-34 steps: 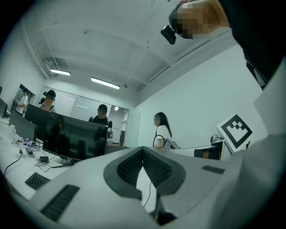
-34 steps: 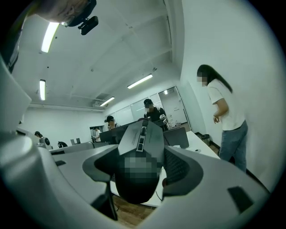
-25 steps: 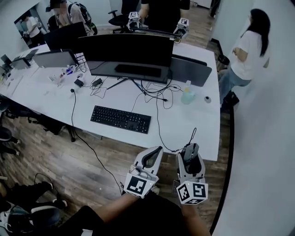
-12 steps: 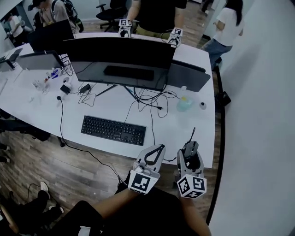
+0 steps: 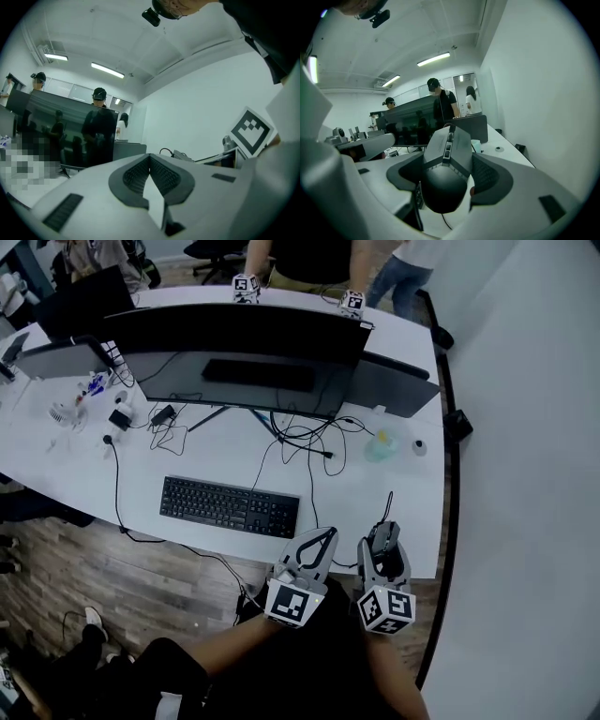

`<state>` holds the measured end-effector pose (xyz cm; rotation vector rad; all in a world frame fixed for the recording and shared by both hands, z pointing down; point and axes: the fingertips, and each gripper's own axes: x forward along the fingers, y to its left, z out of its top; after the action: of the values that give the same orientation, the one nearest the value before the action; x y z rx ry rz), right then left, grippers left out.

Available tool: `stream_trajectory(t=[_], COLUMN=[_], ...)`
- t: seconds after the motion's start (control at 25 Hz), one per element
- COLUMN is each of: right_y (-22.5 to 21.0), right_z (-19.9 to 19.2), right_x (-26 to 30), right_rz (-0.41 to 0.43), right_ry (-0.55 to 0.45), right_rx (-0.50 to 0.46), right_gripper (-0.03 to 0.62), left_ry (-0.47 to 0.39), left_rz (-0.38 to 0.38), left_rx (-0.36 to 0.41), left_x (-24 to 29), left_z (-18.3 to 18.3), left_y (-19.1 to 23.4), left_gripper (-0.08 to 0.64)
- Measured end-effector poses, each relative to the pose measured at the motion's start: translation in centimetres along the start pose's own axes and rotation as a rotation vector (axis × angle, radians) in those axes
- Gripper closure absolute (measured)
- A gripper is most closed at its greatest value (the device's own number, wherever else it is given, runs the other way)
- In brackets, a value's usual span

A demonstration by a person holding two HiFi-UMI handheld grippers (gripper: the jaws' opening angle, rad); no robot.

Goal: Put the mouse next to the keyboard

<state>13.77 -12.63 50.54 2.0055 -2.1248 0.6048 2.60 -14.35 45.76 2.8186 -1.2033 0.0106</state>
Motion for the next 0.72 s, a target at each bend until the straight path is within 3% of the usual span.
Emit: stream_trajectory(t=[0.52,0.72], right_y=[-2.8,-4.0], right_z=[-3.4,-5.5], right_x=[7.7,11.2], right_rz=[0.048,0.042], right_ry=[0.12,0.175], right_rx=[0.013,0.022], right_gripper=[0.279,0.279], left_ry=[0.071,0.113], left_rz=[0.063,0.106], left_rx=[0.041,0.013], left_x=[6.1,8.1], left_z=[-3.5,-5.1], left_y=[2.8,4.5], left_gripper=[0.557,0.557])
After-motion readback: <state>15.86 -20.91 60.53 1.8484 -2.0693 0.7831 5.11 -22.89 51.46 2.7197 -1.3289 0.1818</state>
